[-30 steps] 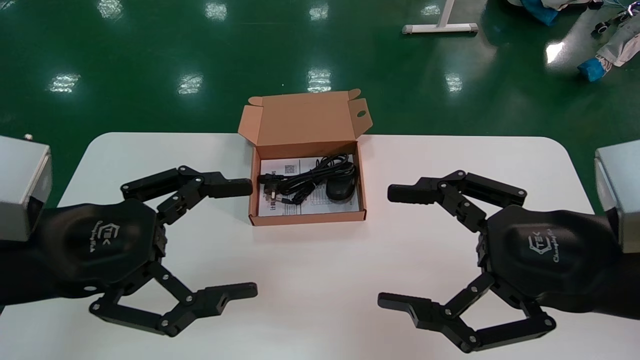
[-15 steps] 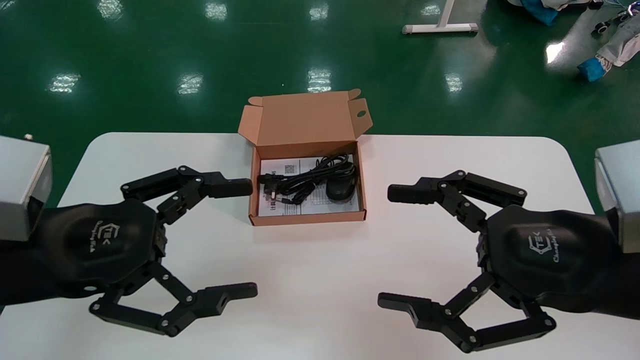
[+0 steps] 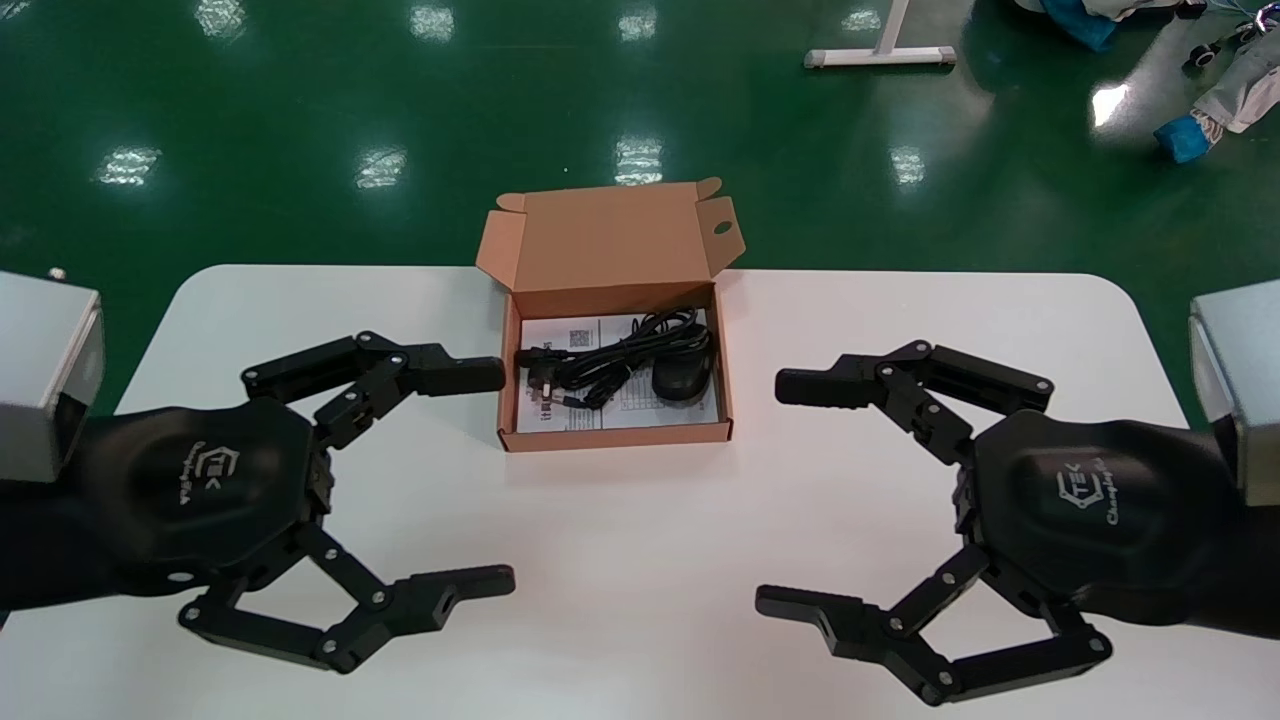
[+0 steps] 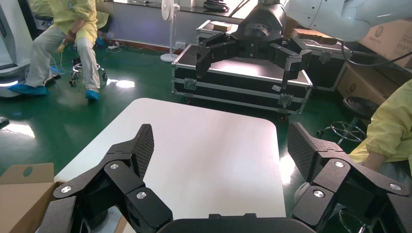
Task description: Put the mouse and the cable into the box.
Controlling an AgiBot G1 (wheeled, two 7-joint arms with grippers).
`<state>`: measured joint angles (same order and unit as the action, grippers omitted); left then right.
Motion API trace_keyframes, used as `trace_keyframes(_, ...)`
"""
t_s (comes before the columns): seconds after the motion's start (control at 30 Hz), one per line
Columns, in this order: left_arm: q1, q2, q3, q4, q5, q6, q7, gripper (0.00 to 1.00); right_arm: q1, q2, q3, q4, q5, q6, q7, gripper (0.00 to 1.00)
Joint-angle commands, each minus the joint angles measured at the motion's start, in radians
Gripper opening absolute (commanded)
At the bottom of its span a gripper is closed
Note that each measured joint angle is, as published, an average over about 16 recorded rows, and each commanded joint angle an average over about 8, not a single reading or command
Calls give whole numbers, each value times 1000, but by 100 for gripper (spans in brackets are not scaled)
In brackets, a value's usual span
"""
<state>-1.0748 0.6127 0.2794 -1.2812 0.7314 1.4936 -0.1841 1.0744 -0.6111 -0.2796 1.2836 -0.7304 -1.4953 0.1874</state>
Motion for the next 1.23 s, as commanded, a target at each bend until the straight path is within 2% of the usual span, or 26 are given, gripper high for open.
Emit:
trace_keyframes(0.03,0,0,0,0,0,0,0,100,0,0,0,0,0,0,0,100)
trace_keyframes(1.23,0,0,0,0,0,0,0,100,0,0,0,0,0,0,0,100)
